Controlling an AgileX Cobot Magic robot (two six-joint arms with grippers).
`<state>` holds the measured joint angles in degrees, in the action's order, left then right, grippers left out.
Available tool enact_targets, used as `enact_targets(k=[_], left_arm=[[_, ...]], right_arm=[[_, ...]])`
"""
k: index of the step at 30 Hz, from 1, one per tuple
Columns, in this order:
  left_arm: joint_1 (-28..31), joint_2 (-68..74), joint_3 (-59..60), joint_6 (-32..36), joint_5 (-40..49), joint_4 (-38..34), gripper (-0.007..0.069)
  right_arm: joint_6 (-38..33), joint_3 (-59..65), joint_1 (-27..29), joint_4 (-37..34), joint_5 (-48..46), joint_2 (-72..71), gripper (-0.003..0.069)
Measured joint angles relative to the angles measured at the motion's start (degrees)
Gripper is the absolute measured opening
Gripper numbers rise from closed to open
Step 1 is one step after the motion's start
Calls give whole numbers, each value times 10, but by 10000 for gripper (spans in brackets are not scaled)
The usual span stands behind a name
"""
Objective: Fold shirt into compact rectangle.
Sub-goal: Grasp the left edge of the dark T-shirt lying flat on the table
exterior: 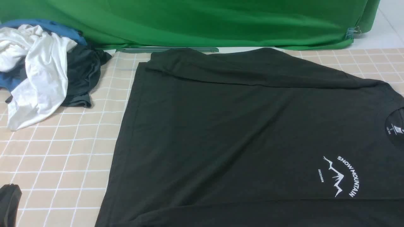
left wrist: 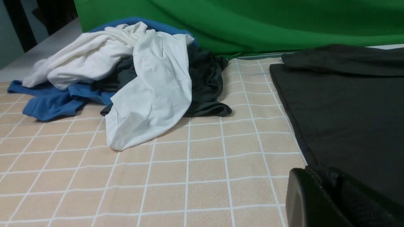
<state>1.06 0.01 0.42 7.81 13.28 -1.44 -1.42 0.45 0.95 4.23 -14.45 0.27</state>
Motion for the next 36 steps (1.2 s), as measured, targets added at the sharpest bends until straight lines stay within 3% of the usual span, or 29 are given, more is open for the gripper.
enact_targets(k=[24, 28, 31, 36], left_arm=[[0, 0, 0, 0, -4, 14, 22], [0, 0, 0, -8, -75, -11, 22], [0, 0, 0, -57, -160, -99, 22], [0, 0, 0, -141, -280, -167, 22]], right_arm=[[0, 0, 0, 0, 2, 1, 239], [0, 0, 0, 0, 2, 1, 239], [0, 0, 0, 0, 2, 1, 239], [0, 0, 0, 0, 4, 1, 238]])
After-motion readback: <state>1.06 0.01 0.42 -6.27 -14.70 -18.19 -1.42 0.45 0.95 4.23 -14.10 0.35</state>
